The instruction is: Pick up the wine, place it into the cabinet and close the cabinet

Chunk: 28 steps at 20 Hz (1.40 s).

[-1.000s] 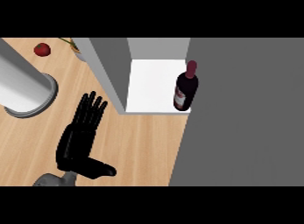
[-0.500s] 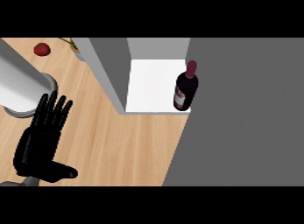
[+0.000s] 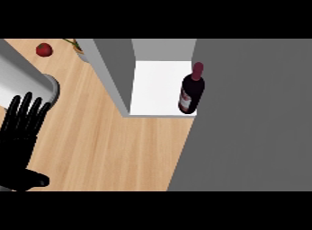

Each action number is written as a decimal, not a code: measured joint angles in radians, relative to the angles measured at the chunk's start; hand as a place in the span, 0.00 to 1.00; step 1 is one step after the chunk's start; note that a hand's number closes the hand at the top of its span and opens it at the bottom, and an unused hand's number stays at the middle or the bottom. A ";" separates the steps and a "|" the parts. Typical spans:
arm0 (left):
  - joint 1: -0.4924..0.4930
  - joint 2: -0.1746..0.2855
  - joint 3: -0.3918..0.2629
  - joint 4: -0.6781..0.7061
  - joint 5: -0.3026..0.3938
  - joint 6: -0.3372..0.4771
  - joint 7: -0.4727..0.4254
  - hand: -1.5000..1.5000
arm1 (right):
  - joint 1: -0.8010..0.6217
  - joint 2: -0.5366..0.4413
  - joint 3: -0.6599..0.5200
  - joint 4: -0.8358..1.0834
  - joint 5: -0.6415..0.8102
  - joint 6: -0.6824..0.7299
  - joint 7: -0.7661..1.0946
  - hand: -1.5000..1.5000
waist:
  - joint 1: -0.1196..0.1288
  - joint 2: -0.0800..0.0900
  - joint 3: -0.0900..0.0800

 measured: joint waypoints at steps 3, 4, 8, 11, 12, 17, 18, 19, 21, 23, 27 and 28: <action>0.005 0.021 0.023 0.006 0.018 -0.031 0.007 0.00 | -0.022 0.001 0.000 0.000 0.000 0.013 0.018 1.00 | 0.004 0.002 -0.001; 0.006 0.022 0.024 0.005 0.017 -0.034 0.007 0.00 | -0.031 0.006 -0.001 0.001 -0.001 0.016 0.023 1.00 | 0.006 0.002 -0.001; 0.004 0.038 0.041 0.013 0.027 -0.062 0.012 0.00 | -0.062 0.020 -0.020 0.005 -0.004 0.036 0.039 1.00 | 0.017 0.006 -0.002; 0.001 0.050 0.050 0.017 0.038 -0.079 0.022 0.00 | -0.088 0.041 -0.036 0.009 -0.008 0.050 0.053 1.00 | 0.027 0.008 -0.003; -0.006 0.053 0.056 0.020 0.043 -0.080 0.026 0.00 | -0.100 0.049 -0.043 0.011 -0.009 0.056 0.060 1.00 | 0.030 0.009 -0.003; -0.033 0.075 0.076 0.039 0.064 -0.106 0.045 0.00 | -0.170 0.105 -0.094 0.019 -0.019 0.080 0.108 1.00 | 0.049 0.015 -0.005; -0.038 0.075 0.077 0.042 0.065 -0.109 0.047 0.00 | -0.192 0.121 -0.107 0.023 -0.024 0.085 0.124 1.00 | 0.055 0.017 -0.005; -0.040 0.079 0.079 0.044 0.067 -0.113 0.049 0.00 | -0.213 0.141 -0.121 0.029 -0.029 0.083 0.141 1.00 | 0.061 0.018 -0.005; -0.048 0.080 0.078 0.052 0.065 -0.122 0.051 0.00 | -0.264 0.185 -0.145 0.043 -0.042 0.080 0.183 1.00 | 0.066 0.019 -0.006; -0.048 0.084 0.080 0.056 0.069 -0.133 0.054 0.00 | -0.327 0.240 -0.159 0.073 -0.062 0.071 0.230 1.00 | 0.074 0.018 -0.006; -0.054 0.087 0.084 0.065 0.073 -0.146 0.060 0.00 | -0.491 0.398 -0.132 0.148 -0.102 0.039 0.342 1.00 | 0.081 0.016 -0.006; -0.049 0.088 0.088 0.066 0.073 -0.148 0.058 0.00 | -0.541 0.446 -0.129 0.174 -0.108 0.026 0.373 1.00 | 0.080 0.014 -0.006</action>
